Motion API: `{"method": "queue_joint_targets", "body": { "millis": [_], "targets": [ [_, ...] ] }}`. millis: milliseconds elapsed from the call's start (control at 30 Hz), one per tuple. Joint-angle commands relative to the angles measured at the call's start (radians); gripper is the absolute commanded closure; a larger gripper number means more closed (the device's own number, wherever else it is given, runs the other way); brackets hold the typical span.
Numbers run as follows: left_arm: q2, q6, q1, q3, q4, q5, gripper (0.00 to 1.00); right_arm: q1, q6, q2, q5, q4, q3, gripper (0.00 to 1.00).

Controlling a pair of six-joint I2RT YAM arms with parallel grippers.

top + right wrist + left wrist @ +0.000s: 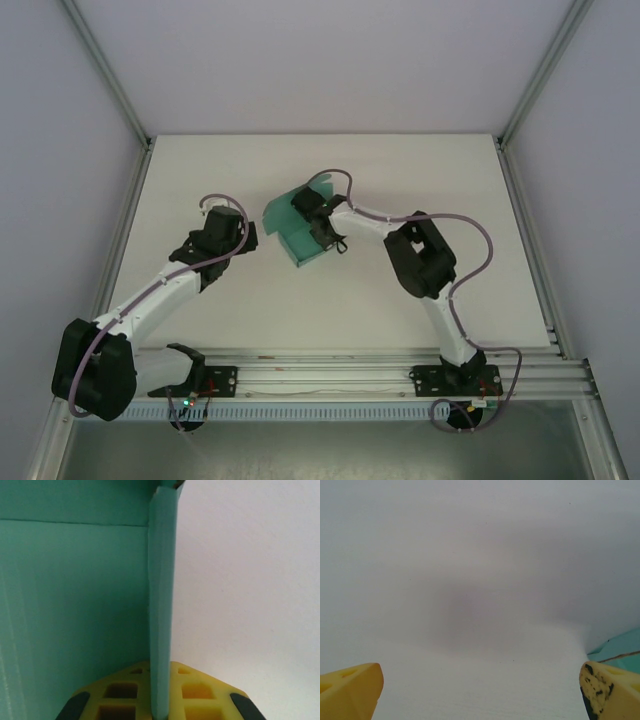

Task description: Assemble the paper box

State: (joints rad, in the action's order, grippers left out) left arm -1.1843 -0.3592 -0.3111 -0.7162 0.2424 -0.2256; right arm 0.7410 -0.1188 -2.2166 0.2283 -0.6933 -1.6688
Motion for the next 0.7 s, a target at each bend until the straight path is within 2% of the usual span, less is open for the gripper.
{"method": "queue_joint_targets", "body": {
  "millis": [0,33,167,300,367,433,500,567,667],
  "targets": [
    [0.018,-0.011,0.01,-0.01,0.032,-0.021,0.0,-0.01,0.057,-0.033,0.005,-0.065,0.101,0.9],
    [0.022,-0.01,0.009,-0.007,0.032,-0.016,0.0,-0.012,0.051,-0.014,-0.021,-0.037,0.116,0.83],
    [0.046,-0.006,0.01,0.006,0.03,-0.012,0.0,-0.021,0.064,0.063,-0.076,0.046,0.149,0.75],
    [0.08,0.002,0.01,0.027,0.014,0.01,0.0,-0.046,0.118,0.137,-0.126,0.107,0.176,0.57],
    [0.097,0.01,0.009,0.043,-0.004,0.024,0.0,-0.052,0.13,0.181,-0.183,0.161,0.206,0.56],
    [0.108,0.022,0.01,0.049,-0.012,0.038,0.0,-0.052,0.136,0.221,-0.23,0.209,0.228,0.5],
    [0.114,0.025,0.01,0.049,-0.012,0.043,0.0,-0.054,0.137,0.256,-0.287,0.252,0.253,0.42],
    [0.114,0.026,0.01,0.049,-0.014,0.046,0.0,-0.053,0.137,0.282,-0.322,0.284,0.27,0.3],
    [0.112,0.027,0.01,0.054,-0.02,0.046,0.0,-0.058,0.134,0.288,-0.292,0.287,0.269,0.27]
  ]
}}
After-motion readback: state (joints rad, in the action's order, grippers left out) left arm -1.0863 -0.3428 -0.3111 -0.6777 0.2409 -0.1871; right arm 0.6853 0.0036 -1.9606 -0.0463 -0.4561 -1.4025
